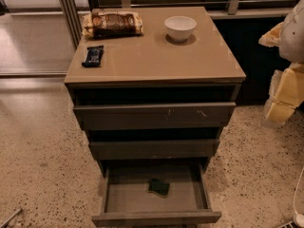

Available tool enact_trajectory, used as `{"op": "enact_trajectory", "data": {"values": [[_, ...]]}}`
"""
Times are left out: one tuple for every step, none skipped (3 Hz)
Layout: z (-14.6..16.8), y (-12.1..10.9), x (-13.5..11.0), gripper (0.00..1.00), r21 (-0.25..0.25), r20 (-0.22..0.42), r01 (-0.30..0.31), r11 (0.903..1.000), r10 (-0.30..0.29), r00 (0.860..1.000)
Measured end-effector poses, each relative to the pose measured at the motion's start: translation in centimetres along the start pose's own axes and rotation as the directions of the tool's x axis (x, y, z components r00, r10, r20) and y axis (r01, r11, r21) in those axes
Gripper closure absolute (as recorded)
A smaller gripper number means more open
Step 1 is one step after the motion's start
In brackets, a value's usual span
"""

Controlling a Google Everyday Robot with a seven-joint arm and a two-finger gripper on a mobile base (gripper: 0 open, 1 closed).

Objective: Pick sponge from bottom drawer and place on counter

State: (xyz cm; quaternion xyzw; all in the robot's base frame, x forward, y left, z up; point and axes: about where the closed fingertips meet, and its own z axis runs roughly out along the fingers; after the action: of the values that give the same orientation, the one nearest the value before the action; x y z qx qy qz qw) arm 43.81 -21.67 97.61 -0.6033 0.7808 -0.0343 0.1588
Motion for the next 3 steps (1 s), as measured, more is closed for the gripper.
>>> {"op": "enact_trajectory", "data": {"values": [[0.0,0.0,0.0,0.00,0.000,0.000,0.000,1.0000,0.000,1.000],[0.4,-0.2,0.1,0.19,0.018,0.008,0.001,0.9998,-0.001,1.000],[5.2,0.8,0.7,0.42,-0.014,0.059,-0.012,0.9998,0.013,0.998]]}}
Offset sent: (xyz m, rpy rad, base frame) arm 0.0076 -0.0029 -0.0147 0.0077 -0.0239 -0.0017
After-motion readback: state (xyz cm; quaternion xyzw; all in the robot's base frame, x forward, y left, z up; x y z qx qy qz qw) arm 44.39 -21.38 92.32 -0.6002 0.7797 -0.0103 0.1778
